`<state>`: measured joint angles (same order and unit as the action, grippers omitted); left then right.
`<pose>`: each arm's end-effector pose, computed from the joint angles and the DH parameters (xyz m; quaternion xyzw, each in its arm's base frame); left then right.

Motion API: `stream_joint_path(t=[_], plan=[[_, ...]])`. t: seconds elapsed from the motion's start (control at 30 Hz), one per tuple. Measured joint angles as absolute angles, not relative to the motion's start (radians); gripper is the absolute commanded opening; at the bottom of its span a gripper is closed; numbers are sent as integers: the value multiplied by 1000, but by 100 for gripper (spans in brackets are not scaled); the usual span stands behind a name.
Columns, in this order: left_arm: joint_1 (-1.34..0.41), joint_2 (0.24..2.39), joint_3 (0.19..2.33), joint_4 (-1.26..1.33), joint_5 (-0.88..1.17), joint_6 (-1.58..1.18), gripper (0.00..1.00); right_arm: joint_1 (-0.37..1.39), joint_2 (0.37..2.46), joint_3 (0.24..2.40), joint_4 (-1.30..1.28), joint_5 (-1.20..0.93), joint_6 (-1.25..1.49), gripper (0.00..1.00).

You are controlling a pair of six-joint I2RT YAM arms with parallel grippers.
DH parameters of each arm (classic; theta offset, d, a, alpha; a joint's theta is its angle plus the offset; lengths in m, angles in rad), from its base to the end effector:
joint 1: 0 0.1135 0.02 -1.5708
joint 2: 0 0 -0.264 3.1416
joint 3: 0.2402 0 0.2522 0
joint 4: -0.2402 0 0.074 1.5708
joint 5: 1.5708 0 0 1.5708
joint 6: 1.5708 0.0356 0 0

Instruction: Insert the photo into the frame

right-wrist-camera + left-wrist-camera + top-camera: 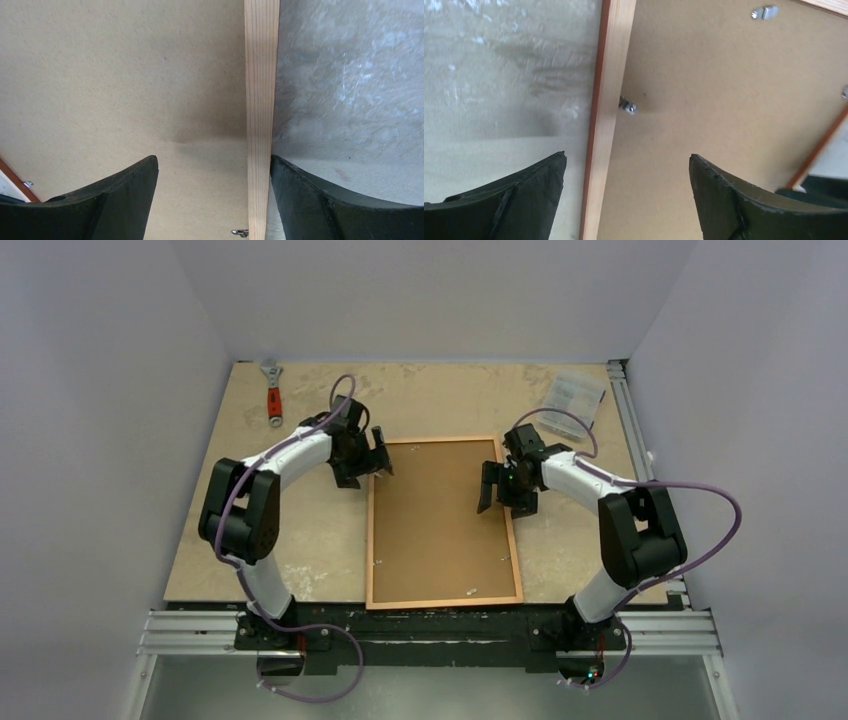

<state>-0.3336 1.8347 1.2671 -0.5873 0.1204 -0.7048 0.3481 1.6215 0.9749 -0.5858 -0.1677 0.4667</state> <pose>0.3499 -0.1258 0.1872 -0.1680 0.9622 -0.1534 0.1497 0.2812 0.1083 0.1746 0.0441 0.9814 0.1423 0.1214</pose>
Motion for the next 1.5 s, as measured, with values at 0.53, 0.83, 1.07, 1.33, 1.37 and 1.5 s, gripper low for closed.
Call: stream_joint_path(t=[0.53,0.83,1.07,1.33,1.37,1.5], plan=[[-328,1600,925,-506,187,-780,91,244,1923,1426,-640,-70,436,79],[-369,1586,897,-434,200,-813,91,249,2020,1478,-662,-28,417,66],[-370,1593,897,-421,210,-827,90,263,2020,1477,-668,17,399,50],[-370,1597,900,-420,214,-827,89,294,2020,1483,-666,71,392,65],[-370,1598,900,-420,214,-828,89,293,2020,1483,-666,73,391,65],[-370,1604,907,-426,215,-827,89,294,2023,1489,-673,83,390,63]])
